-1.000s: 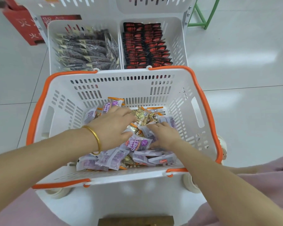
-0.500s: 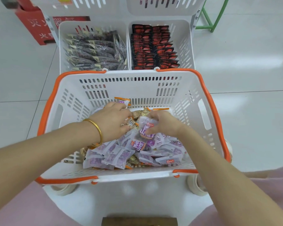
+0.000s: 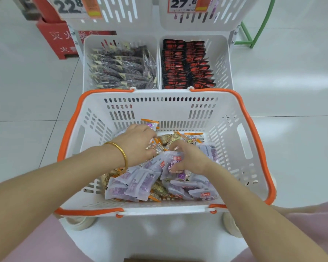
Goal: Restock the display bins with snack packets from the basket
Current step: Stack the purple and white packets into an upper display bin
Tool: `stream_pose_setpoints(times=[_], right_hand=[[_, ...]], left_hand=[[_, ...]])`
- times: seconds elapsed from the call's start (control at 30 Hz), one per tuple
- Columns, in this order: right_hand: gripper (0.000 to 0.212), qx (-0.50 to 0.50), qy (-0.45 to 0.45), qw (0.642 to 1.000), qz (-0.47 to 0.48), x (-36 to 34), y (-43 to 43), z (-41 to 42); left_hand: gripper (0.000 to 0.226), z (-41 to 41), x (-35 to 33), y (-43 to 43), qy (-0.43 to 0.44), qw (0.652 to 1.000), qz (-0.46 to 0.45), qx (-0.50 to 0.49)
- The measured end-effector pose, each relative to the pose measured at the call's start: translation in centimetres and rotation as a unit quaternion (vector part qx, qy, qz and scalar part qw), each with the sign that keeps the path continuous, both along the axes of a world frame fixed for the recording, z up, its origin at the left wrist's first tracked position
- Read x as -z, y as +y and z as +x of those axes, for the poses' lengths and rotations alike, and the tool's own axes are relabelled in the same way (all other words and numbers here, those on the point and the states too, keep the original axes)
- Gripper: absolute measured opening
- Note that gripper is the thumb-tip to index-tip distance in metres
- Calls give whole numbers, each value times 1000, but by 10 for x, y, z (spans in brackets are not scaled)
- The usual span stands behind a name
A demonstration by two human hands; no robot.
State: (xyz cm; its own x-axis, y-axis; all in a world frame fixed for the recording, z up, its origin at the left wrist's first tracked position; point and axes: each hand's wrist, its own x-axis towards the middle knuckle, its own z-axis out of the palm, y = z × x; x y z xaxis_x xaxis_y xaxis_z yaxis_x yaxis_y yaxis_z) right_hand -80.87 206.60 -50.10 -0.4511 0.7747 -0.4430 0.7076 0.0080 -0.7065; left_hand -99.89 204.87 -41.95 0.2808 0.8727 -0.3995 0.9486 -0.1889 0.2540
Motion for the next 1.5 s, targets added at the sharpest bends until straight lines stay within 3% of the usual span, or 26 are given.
stream_pose_setpoints(times=[0.1, 0.17, 0.27, 0.33, 0.5, 0.77, 0.87, 0.93, 1.03, 1.2, 1.27, 1.4, 1.5], right_hand=[[50, 71, 85, 994, 3, -35, 15, 7], [50, 111, 150, 982, -7, -60, 24, 13], [49, 136, 211, 967, -30, -86, 33, 20], [44, 140, 231, 962, -48, -95, 39, 22], [36, 114, 204, 972, -7, -121, 50, 22], [29, 52, 236, 970, 26, -150, 60, 6], [29, 52, 256, 964, 47, -155, 62, 1], [29, 47, 262, 962, 64, -161, 64, -4], [33, 30, 243, 966, 77, -169, 71, -11], [61, 29, 204, 978, -34, -202, 113, 2], [57, -22, 196, 979, -55, -223, 138, 12], [29, -8, 201, 979, 38, -266, 195, 29], [30, 86, 227, 954, 175, -298, 246, 45]], left_hand=[[55, 2, -3, 5, -70, 994, -22, -77], [55, 3, -4, 8, -170, 968, -56, -176], [28, 4, -8, 16, -378, 864, -126, -307], [17, 6, -16, 20, -456, 810, -117, -350], [34, 7, -27, 32, -459, 811, -18, -361], [33, 15, -49, 38, -546, 767, -9, -337], [55, 12, -57, 39, -545, 783, -16, -299], [60, 12, -60, 36, -523, 818, -27, -237], [65, 13, -59, 40, -527, 828, -27, -191], [67, 11, -80, 81, -521, 844, 25, -124], [66, 17, -95, 110, -524, 847, 50, -79], [83, 34, -129, 182, -491, 863, 115, -43], [87, 38, -152, 238, -380, 882, 269, -69]])
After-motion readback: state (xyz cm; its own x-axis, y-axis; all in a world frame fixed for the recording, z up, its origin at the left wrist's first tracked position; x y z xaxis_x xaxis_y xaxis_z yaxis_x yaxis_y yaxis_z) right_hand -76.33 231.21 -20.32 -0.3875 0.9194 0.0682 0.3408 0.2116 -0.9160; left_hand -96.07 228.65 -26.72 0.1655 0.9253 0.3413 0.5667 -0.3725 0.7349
